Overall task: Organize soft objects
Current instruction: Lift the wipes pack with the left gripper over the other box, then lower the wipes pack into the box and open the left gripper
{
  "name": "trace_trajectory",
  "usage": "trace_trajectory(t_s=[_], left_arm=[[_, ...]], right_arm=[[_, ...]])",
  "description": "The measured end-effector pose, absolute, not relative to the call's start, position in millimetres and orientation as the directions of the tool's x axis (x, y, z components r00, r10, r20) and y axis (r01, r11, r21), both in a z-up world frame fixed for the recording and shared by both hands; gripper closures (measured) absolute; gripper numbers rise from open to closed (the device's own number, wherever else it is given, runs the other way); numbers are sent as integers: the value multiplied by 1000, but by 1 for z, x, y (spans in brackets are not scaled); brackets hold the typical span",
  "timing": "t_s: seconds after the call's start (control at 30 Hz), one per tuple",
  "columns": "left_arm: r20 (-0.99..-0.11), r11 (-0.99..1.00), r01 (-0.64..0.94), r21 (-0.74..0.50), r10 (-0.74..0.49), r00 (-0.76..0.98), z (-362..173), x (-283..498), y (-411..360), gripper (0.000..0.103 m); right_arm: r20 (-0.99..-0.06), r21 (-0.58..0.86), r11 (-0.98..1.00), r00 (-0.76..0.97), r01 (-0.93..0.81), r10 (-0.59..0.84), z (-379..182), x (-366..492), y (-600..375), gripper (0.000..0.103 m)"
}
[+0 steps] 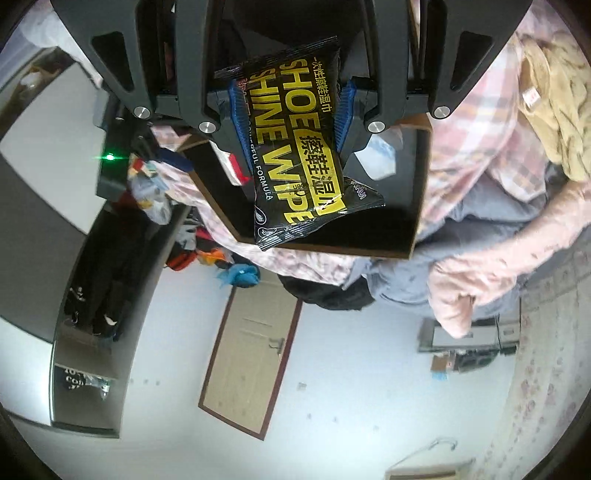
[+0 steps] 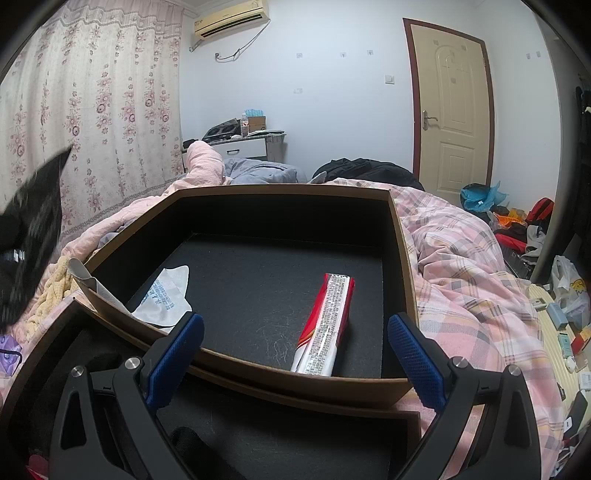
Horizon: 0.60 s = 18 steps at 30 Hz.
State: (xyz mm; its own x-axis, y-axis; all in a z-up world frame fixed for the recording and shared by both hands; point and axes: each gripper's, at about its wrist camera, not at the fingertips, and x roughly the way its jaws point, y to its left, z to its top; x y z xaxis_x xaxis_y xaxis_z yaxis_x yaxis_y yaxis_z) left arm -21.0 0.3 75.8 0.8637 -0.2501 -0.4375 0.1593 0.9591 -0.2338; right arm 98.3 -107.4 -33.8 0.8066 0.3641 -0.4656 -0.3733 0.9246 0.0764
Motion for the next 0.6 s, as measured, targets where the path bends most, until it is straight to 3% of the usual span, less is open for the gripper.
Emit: trace_trajectory(t_s=[0.33, 0.6], left_arm=[[-420, 973, 59, -225, -151, 895, 67, 18, 11, 67], [-473, 990, 12, -141, -78, 878, 38, 46, 6, 66]], right_arm=[[-466, 76, 924, 806, -374, 364, -34, 98, -107, 4], [-466, 76, 924, 806, -374, 365, -34, 99, -107, 4]])
